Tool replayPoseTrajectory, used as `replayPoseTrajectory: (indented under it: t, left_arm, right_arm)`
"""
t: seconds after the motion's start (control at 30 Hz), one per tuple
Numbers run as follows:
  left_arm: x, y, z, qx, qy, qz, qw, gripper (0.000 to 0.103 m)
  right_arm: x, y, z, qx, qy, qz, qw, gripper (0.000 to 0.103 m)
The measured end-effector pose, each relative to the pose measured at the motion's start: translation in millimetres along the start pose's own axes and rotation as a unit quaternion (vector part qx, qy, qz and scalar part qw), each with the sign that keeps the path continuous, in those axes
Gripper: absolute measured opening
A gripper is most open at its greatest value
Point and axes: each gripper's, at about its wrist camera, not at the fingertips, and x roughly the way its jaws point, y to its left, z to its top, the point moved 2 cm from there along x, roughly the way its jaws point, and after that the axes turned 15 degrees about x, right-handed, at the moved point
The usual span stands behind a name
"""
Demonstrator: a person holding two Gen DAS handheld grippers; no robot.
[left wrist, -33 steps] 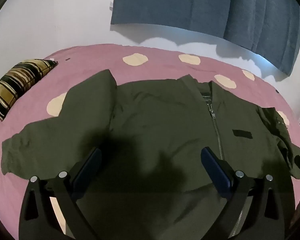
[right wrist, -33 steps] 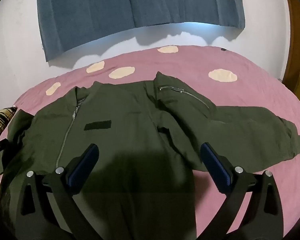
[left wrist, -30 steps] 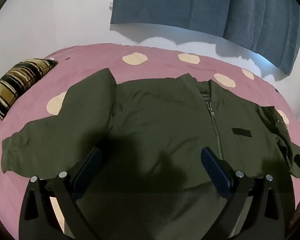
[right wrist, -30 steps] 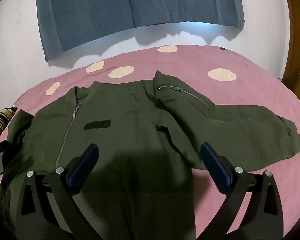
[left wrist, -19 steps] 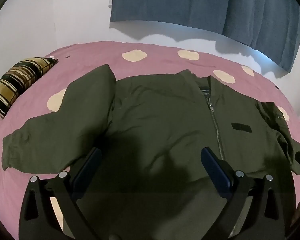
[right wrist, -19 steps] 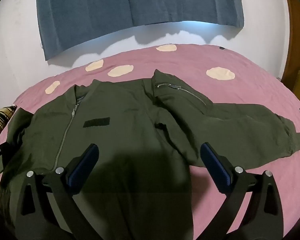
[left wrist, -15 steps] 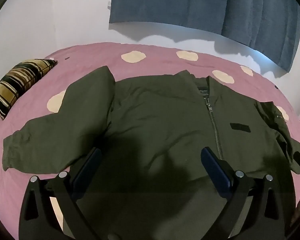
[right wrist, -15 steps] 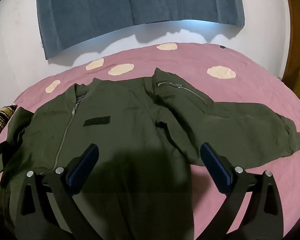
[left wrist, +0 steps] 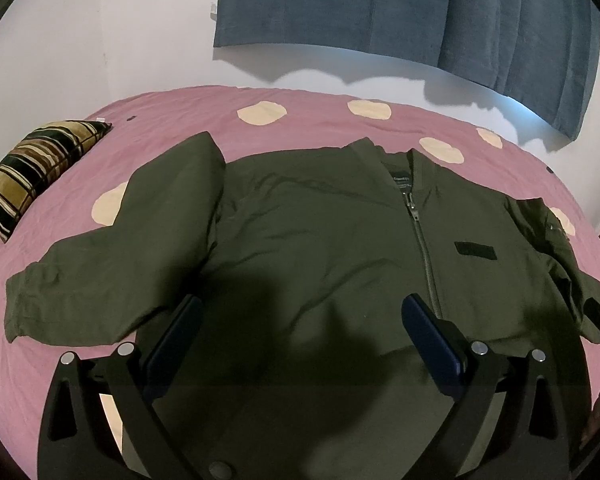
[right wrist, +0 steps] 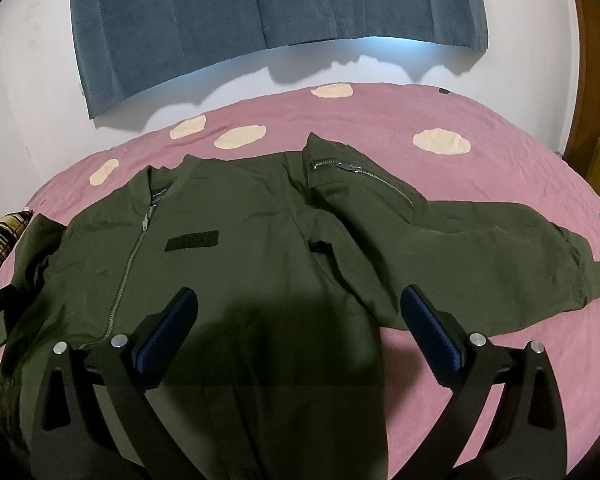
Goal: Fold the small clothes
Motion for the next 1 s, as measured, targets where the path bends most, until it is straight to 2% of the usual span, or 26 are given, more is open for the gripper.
replayPoseTrajectory:
  t: [1.0]
  left_arm:
    - [-0.3,1.9,-0.1,-0.004,0.0,0.003,1.0,0.099]
  right_arm:
    - [4.0,0.2,-3.0,-0.001,0.009,-0.002,1.0,0.101]
